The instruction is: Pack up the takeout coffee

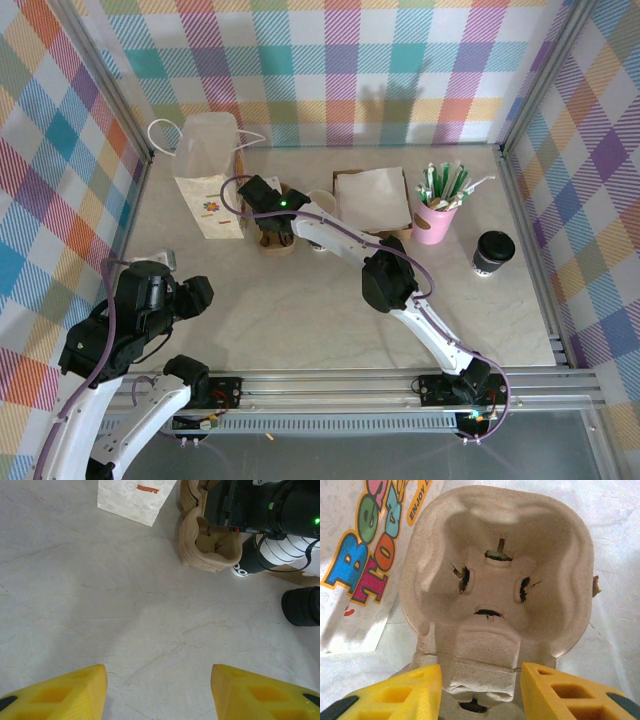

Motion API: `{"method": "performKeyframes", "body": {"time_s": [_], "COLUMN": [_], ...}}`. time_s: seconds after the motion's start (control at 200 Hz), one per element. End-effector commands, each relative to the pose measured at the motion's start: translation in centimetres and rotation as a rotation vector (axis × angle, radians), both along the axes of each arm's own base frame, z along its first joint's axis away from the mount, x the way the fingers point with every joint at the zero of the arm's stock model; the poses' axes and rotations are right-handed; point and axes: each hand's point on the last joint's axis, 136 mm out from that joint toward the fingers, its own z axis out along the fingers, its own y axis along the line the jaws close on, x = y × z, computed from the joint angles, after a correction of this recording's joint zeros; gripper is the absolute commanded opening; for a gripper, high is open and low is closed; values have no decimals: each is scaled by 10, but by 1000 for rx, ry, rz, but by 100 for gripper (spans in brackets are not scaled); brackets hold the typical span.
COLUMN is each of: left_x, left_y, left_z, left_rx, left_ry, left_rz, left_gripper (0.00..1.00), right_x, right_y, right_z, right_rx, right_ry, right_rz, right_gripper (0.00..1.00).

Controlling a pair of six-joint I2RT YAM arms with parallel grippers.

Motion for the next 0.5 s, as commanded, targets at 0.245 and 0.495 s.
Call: {"method": "performKeyframes", "body": {"time_s": [0.245,0.495], "left_x": [-3,-6], "left_y": [-1,0], "left_z": [10,12], "left_rx": [-36,-40], "left_ry": [-34,-39], "left_rz": [2,2], "left_gripper": [57,57], "right_x": [9,8], "right_y": [6,5], "right_z": [-12,-21], "right_rx": [9,6], "right_ry": [-10,8], "right_rz": [-17,-29], "right_gripper": [43,44]}}
